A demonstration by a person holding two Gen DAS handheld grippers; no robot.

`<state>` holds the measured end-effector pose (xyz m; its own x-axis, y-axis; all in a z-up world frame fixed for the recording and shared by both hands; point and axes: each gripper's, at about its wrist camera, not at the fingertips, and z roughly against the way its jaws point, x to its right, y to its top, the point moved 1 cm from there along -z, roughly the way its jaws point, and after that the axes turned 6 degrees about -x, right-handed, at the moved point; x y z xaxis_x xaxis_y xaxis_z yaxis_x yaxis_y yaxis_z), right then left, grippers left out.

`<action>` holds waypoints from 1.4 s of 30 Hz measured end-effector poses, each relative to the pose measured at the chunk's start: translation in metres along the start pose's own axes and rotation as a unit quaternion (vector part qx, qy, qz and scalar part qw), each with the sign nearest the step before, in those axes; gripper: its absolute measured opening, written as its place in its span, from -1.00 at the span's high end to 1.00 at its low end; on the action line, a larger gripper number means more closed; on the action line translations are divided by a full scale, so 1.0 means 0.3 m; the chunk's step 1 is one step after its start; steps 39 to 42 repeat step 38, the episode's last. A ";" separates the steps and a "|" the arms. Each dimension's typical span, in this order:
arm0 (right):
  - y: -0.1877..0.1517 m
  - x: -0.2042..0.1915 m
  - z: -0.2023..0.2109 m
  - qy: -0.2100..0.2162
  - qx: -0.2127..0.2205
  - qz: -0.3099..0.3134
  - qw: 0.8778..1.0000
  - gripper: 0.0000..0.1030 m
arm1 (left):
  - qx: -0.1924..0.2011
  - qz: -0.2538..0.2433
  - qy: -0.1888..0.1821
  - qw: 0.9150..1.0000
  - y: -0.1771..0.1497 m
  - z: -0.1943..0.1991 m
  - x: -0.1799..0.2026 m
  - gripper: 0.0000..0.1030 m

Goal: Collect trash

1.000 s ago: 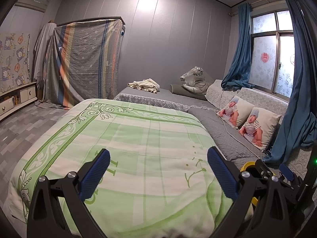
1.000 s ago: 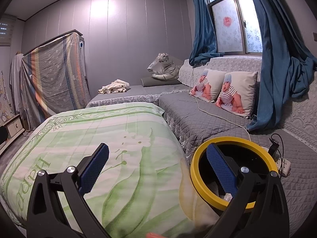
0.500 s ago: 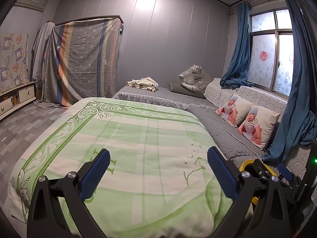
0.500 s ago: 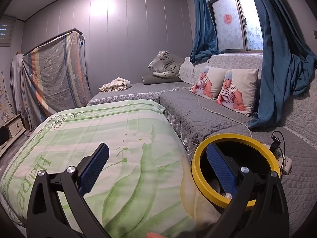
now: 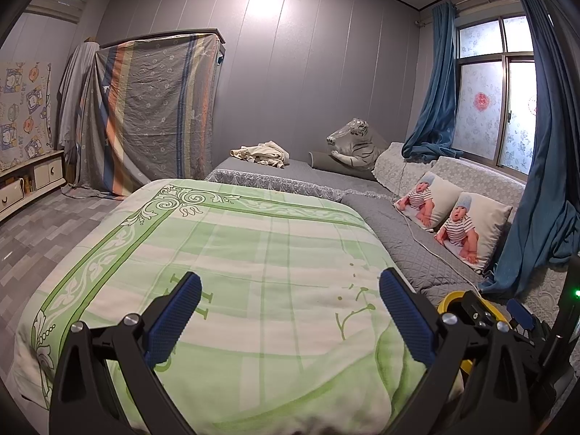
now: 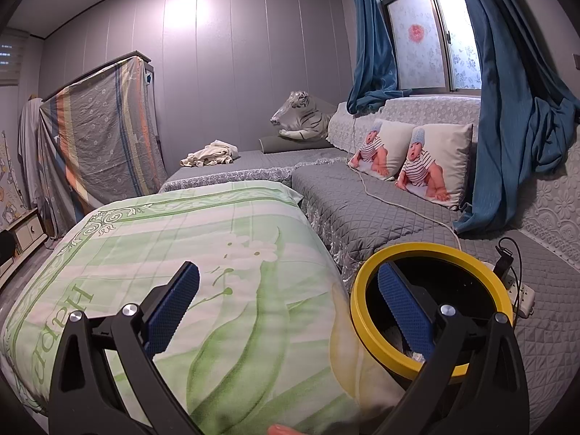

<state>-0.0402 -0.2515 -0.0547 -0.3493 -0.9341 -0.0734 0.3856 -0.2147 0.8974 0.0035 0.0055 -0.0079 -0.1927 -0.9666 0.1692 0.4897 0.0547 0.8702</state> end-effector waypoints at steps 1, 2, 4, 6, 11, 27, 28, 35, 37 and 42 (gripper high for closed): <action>-0.001 0.001 0.000 0.000 0.000 0.000 1.000 -0.84 | 0.001 0.000 0.000 1.000 0.001 0.002 0.001 -0.84; 0.000 0.000 0.000 0.000 0.000 0.000 1.000 -0.84 | 0.001 0.000 0.001 1.000 0.001 0.001 0.002 -0.84; 0.001 0.000 0.000 0.000 0.000 0.000 1.000 -0.84 | 0.000 0.000 0.000 1.000 0.000 0.001 0.001 -0.84; 0.001 0.001 0.000 0.000 0.000 0.000 1.000 -0.84 | 0.000 0.000 -0.001 1.000 0.001 -0.002 0.001 -0.84; -0.010 0.002 -0.004 -0.001 -0.002 -0.002 1.000 -0.84 | -0.003 0.001 -0.004 1.000 -0.003 -0.008 -0.002 -0.84; -0.017 0.009 -0.006 -0.002 -0.007 -0.007 1.000 -0.84 | -0.011 -0.003 0.003 1.000 -0.009 -0.022 -0.003 -0.84; -0.017 0.009 -0.006 -0.002 -0.007 -0.007 1.000 -0.84 | -0.011 -0.005 0.001 1.000 -0.009 -0.021 0.000 -0.84; -0.018 0.012 -0.005 -0.003 -0.008 -0.007 1.000 -0.84 | -0.008 -0.005 0.001 1.000 -0.006 -0.019 0.006 -0.84; -0.019 0.014 -0.006 -0.004 -0.008 -0.009 1.000 -0.84 | -0.008 -0.003 0.003 1.000 -0.006 -0.019 0.004 -0.84; -0.021 0.014 -0.007 -0.004 -0.009 -0.010 1.000 -0.84 | -0.008 -0.002 0.003 1.000 -0.007 -0.020 0.002 -0.84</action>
